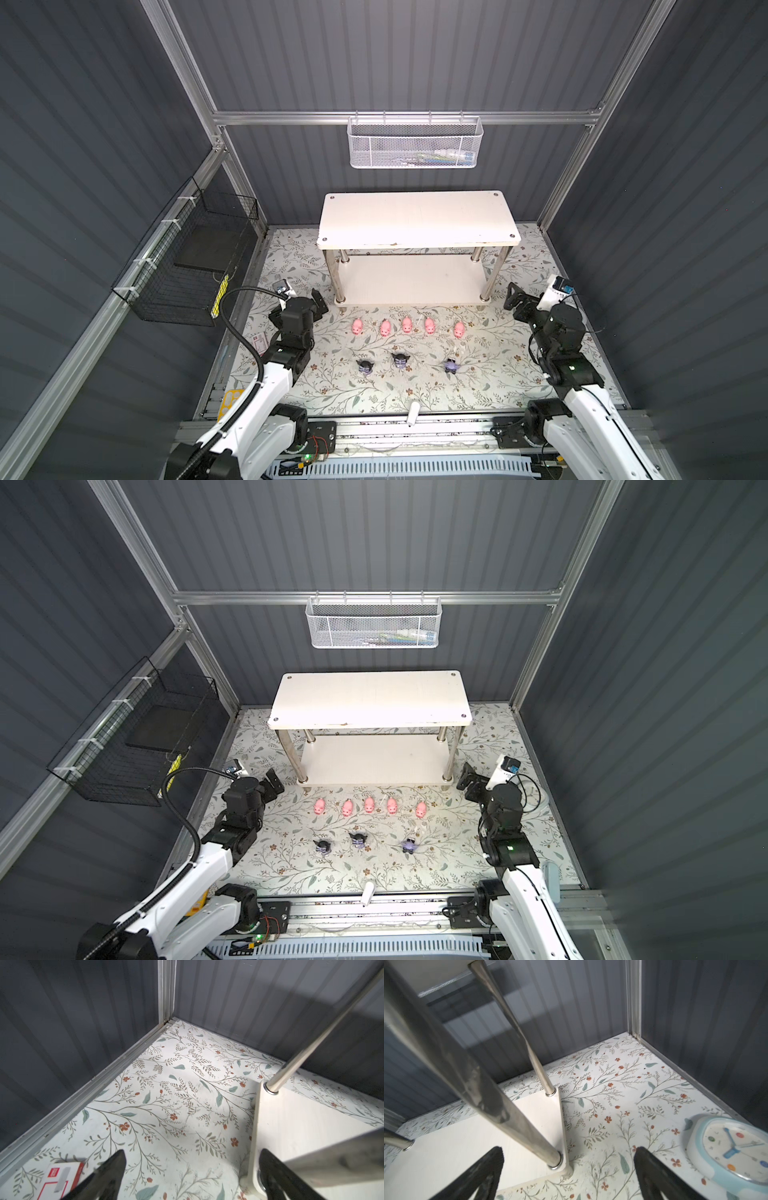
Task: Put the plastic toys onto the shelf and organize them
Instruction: 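Move the right gripper over the nearest purple witch toy while the left arm lifts, then close the right gripper on the purple witch toy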
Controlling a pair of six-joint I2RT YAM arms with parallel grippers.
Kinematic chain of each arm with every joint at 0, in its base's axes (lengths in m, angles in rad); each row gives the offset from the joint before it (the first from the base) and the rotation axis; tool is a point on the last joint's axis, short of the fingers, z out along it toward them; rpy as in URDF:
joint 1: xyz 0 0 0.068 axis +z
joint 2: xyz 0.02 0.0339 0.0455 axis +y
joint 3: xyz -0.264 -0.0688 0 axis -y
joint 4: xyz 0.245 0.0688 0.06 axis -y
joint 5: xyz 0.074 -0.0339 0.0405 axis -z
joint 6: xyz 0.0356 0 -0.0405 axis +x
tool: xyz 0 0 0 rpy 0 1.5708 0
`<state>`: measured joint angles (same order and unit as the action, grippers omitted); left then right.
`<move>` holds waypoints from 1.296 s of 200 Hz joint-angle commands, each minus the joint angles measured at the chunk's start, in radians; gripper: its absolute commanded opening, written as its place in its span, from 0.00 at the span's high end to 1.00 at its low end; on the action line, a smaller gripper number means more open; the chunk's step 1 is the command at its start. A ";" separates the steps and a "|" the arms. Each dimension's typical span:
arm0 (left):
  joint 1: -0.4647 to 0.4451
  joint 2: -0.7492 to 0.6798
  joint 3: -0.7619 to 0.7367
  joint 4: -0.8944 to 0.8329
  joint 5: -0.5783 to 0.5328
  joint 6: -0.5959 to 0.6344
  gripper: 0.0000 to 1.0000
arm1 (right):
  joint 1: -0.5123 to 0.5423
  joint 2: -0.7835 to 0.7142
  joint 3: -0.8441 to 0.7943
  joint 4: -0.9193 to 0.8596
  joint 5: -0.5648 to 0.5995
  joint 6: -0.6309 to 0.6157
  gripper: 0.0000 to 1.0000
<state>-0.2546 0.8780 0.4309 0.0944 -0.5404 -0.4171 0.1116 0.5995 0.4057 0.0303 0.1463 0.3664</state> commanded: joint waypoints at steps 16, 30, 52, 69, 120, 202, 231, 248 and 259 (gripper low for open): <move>-0.010 -0.085 -0.016 -0.193 0.035 -0.101 0.01 | 0.133 -0.033 -0.031 -0.169 0.044 0.082 0.01; -0.013 -0.108 -0.021 -0.232 0.071 -0.133 0.01 | 0.205 -0.043 -0.045 -0.193 0.069 0.116 0.01; -0.022 -0.136 -0.032 -0.270 0.128 -0.156 0.01 | 0.304 -0.039 -0.065 -0.222 0.063 0.175 0.01; -0.036 -0.143 -0.041 -0.281 0.153 -0.176 0.02 | 0.380 -0.020 -0.078 -0.236 0.047 0.212 0.01; -0.154 -0.098 -0.030 -0.266 0.077 -0.181 0.01 | 0.565 0.054 -0.076 -0.253 0.013 0.216 0.01; -0.295 0.012 -0.010 -0.198 -0.040 -0.196 0.00 | 0.848 0.241 -0.037 -0.308 0.068 0.237 0.11; -0.295 0.008 -0.012 -0.195 -0.046 -0.196 0.00 | 0.899 0.314 -0.019 -0.302 0.107 0.256 0.14; -0.296 0.001 -0.015 -0.197 -0.046 -0.195 0.00 | 0.929 0.357 0.002 -0.305 0.132 0.258 0.17; -0.296 -0.005 -0.017 -0.200 -0.049 -0.196 0.00 | 0.948 0.387 0.013 -0.307 0.149 0.263 0.17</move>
<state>-0.5449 0.8921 0.4030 -0.1112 -0.5629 -0.5999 1.0252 0.9440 0.3737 -0.2611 0.2333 0.6086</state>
